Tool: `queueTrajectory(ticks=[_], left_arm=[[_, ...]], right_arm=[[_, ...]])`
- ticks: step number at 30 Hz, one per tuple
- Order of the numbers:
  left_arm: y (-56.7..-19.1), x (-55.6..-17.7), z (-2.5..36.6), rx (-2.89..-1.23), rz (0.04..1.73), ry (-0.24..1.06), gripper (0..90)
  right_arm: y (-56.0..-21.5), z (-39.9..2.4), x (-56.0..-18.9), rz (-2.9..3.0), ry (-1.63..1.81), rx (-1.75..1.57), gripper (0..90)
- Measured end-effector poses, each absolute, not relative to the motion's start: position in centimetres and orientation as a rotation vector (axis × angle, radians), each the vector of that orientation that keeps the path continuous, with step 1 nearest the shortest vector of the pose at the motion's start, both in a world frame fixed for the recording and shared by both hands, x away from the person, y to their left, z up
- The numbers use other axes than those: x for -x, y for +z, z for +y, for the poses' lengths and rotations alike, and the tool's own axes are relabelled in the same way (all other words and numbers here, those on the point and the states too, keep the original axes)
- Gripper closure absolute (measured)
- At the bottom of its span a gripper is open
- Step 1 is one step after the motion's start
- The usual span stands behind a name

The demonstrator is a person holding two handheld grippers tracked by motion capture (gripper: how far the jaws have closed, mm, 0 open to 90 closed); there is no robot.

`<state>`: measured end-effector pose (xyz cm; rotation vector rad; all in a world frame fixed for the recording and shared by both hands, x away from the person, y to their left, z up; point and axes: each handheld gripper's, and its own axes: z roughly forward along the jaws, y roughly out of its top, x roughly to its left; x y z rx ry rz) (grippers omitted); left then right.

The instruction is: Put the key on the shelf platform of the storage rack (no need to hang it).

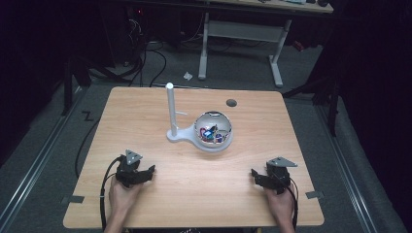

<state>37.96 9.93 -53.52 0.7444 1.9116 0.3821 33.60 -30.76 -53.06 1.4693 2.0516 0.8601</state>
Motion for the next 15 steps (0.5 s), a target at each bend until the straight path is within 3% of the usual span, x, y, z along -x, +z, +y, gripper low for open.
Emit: queueTrajectory(ticks=[15], left_arm=[[-53.60,-37.73,9.80,-0.740,1.927,0.392,20.2]], right_arm=[[-53.06,-30.76,-33.60,2.052,0.860,-1.469,30.0]])
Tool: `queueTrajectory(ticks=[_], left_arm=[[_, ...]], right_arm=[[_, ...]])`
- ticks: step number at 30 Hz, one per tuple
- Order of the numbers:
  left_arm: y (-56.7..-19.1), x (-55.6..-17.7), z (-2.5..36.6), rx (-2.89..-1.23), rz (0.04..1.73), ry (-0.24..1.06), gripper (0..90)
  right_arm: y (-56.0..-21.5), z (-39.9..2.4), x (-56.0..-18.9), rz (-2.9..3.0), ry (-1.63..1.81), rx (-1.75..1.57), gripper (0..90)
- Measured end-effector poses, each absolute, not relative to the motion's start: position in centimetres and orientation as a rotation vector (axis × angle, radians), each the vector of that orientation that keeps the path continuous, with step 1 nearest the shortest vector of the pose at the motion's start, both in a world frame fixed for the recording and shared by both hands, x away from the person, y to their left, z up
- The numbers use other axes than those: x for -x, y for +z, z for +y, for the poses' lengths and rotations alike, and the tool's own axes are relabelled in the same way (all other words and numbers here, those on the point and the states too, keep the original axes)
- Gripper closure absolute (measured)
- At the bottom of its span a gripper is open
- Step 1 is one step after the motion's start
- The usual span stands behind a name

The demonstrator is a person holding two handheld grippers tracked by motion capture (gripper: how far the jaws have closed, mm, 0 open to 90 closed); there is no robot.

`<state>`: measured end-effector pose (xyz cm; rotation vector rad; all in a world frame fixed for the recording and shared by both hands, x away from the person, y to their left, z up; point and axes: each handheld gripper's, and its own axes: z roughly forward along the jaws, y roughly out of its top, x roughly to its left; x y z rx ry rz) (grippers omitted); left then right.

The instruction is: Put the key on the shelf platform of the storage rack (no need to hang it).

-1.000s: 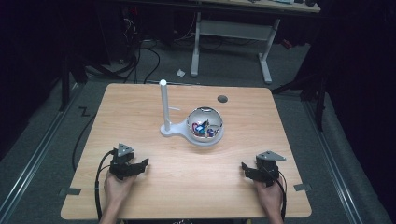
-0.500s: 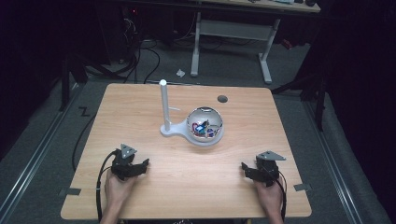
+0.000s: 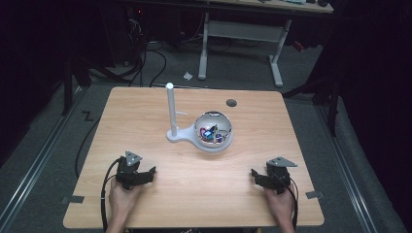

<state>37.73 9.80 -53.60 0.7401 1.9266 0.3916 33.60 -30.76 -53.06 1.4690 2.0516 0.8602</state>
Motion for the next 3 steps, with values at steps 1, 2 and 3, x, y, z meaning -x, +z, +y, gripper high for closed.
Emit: queueTrajectory(ticks=[1,2,3], left_arm=[[-53.61,-37.73,9.80,-0.741,1.926,0.393,20.1],[-53.60,-37.73,9.79,-0.738,1.928,0.393,20.0],[-53.60,-37.73,9.79,-0.738,1.928,0.393,19.9]], right_arm=[[-53.06,-30.76,-33.60,2.052,0.860,-1.469,30.0],[-53.06,-30.76,-33.60,2.051,0.860,-1.469,30.1],[-53.06,-30.76,-33.60,2.051,0.860,-1.469,30.1]])
